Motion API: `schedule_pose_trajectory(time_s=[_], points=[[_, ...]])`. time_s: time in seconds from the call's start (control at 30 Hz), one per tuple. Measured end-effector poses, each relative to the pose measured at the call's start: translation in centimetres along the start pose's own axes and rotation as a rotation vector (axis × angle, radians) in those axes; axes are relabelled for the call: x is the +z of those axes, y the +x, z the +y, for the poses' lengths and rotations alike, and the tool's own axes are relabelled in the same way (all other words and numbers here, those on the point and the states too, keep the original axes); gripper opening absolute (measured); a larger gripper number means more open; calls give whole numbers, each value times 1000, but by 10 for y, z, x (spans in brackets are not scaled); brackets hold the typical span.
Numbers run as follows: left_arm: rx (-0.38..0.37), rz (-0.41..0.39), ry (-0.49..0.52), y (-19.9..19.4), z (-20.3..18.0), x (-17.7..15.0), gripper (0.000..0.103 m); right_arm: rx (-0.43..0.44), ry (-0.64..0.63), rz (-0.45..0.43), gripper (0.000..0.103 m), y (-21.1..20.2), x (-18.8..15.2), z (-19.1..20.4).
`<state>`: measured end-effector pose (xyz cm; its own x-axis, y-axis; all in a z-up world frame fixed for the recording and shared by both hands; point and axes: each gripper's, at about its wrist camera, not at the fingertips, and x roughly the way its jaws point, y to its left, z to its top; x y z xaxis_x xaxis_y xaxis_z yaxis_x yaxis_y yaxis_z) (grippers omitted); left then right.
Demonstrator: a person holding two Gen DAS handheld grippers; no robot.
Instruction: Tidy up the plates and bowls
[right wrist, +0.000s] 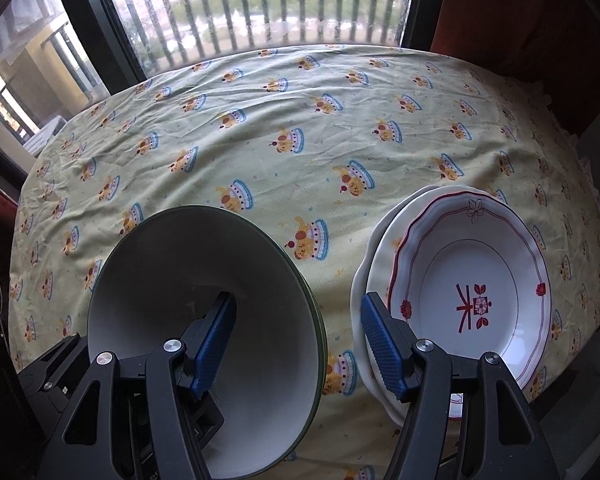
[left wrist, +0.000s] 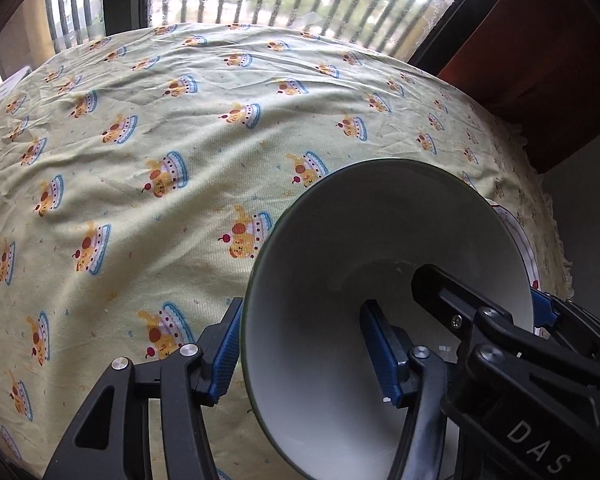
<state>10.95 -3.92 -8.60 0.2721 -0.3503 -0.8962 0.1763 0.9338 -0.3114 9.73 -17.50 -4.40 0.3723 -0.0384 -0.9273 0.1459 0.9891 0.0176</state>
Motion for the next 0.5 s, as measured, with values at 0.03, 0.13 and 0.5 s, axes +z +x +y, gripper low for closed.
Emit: schedule_pose_trajectory(time_s=[0.03,0.13,0.5], points=[[-11,11,1,1,1,1,60,-4,10,7,68,1,0,0],[-31,28,1,2,1,1,59,3,27,27,68,4,1,0],[-26,39,-37,1,0,0,53,128,93,49,68,15,1,-11]])
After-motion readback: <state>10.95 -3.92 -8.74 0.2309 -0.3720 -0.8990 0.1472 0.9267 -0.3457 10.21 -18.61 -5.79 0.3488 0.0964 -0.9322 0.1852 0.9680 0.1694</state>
